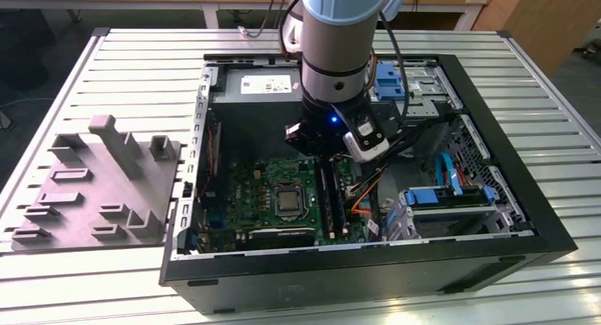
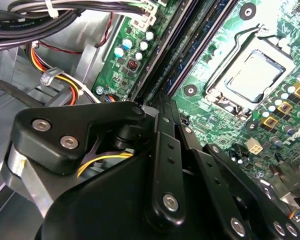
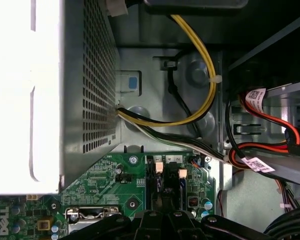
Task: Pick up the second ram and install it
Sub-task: 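Press down the second ram until it locks into place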
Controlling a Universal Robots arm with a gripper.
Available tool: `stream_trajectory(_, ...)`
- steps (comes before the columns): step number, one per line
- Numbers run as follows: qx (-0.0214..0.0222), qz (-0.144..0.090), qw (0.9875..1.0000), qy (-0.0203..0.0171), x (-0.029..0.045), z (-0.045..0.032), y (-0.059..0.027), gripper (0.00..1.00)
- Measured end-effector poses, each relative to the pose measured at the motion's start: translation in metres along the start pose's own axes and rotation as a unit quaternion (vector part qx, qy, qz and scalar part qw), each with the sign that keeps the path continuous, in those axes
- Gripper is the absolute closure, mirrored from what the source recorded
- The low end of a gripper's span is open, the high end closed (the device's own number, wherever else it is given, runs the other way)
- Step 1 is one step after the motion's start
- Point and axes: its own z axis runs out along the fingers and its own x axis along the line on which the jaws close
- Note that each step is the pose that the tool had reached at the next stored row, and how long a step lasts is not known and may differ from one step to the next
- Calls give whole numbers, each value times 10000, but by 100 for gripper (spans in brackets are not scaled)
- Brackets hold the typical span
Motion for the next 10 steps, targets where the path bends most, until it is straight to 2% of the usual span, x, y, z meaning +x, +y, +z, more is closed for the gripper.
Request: stream_trajectory(10,-1,0,10000,-1,1,20,0,90)
